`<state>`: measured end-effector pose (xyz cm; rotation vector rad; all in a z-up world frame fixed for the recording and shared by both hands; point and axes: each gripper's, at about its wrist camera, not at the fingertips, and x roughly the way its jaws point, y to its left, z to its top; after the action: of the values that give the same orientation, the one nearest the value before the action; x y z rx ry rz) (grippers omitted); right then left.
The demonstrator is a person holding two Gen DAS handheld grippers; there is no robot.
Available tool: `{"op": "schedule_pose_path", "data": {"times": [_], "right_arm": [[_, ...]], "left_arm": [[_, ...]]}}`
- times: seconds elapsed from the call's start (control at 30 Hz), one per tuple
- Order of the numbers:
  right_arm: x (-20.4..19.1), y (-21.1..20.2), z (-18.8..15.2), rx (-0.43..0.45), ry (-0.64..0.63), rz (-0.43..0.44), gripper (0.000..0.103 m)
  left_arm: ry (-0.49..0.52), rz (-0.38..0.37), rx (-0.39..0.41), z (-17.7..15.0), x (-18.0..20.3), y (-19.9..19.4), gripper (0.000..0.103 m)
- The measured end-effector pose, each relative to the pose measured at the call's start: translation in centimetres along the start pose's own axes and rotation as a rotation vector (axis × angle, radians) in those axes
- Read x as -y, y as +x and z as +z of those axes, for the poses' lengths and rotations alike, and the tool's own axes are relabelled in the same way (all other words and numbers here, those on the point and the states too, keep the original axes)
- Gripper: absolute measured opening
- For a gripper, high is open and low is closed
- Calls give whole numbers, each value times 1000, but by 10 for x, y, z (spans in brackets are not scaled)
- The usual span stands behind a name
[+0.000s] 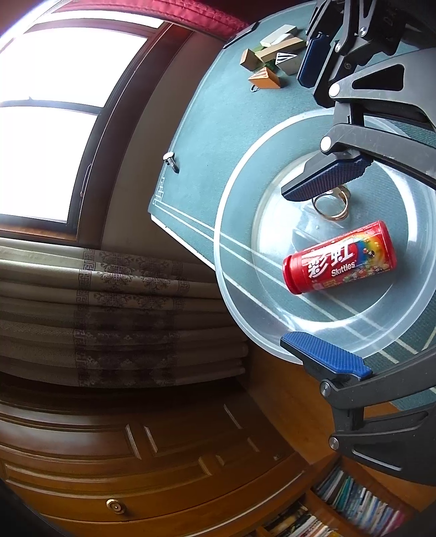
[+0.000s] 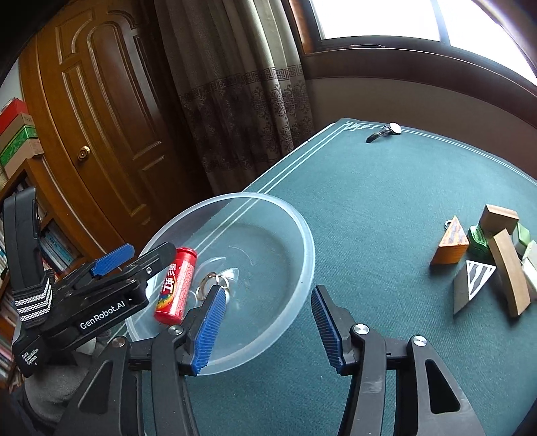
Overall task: Organize rigid objects
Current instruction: 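Carry the ring and tube to the clear bowl and open both tools, then move both open tools back toward the pile of blocks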
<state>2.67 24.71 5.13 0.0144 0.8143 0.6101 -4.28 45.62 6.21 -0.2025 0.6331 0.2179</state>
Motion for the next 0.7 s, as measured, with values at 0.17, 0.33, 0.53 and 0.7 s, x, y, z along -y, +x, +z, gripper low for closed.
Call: {"op": "schedule_pose_path", "data": {"times": [0.17,0.33,0.53,0.7], "right_arm": [[17,-2,-10,-8,64,-23,57],[30,-6,-17,-3,112,-40,59],[51,-15,-30,4,167,-71,59],[76,-26,-42,11,232,-109,59]], "left_arm": [[21,-6,-16,-3,9,4,81],[38,-12,-28,-4,18,7,81],[65,-24,-38,-5,33,8,81],[94,-39,-48,-5,48,9,81]]}}
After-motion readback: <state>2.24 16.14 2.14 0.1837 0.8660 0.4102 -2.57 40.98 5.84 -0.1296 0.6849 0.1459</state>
